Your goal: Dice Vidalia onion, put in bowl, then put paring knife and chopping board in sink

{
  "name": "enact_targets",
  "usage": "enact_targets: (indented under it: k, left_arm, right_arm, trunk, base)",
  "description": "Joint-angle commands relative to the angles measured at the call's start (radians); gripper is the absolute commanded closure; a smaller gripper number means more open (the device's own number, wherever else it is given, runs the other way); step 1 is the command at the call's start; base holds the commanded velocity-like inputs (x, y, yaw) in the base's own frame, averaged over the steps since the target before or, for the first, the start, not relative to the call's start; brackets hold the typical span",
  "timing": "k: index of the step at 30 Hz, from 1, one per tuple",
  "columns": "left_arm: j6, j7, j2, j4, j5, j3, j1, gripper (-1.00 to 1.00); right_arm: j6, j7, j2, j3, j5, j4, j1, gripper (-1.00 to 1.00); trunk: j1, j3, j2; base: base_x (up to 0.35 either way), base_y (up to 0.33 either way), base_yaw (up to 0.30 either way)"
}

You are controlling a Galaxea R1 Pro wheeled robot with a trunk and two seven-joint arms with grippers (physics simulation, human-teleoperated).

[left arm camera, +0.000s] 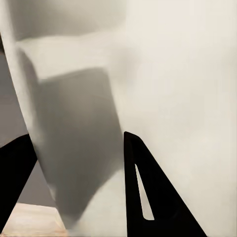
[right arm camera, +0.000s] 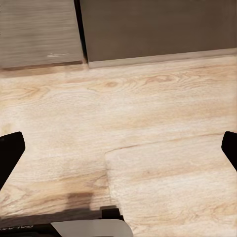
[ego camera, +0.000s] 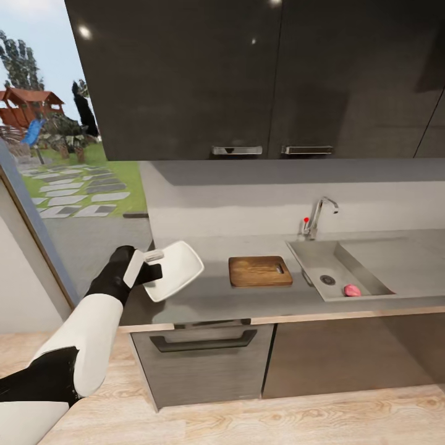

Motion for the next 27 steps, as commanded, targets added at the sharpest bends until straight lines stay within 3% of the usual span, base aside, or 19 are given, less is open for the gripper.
enact_targets:
  k: [1, 8, 19, 24, 27]
  left_arm:
    - [0.011, 0.01, -0.001, -0.001, 0.011, 0.004, -0.001, 1.0]
    - [0.028, 0.01, 0.019, 0.003, 0.01, 0.0, -0.001, 1.0]
    - [0.027, 0.011, 0.017, 0.003, 0.008, -0.01, -0.001, 1.0]
    - [0.025, 0.013, 0.003, 0.002, 0.002, -0.06, -0.001, 1.0]
    - [0.025, 0.064, -0.008, -0.001, -0.016, -0.084, -0.001, 1.0]
  right_arm:
    - [-0.003, -0.004, -0.001, 0.009, -0.009, 0.0, -0.001, -1.0]
    - [-0.003, -0.004, -0.001, 0.01, -0.009, 0.0, -0.001, -1.0]
    - [0.002, -0.003, 0.0, 0.011, -0.009, 0.0, -0.001, -1.0]
    - [0.004, -0.001, 0.001, 0.015, -0.005, 0.001, -0.001, -1.0]
    - [0.005, -0.001, 0.001, 0.016, -0.004, 0.002, -0.001, -1.0]
  trunk:
    - [0.001, -0.002, -0.002]
    - [0.001, -0.002, -0.002]
    - [0.001, -0.002, -0.002]
    - [0.001, -0.002, -0.002]
    - [0.001, -0.002, -0.002]
  base:
    - [0.0, 0.0, 0.0]
    - [0.0, 0.0, 0.0]
    - [0.0, 0.0, 0.0]
    - [0.0, 0.0, 0.0]
    - [0.0, 0.0, 0.0]
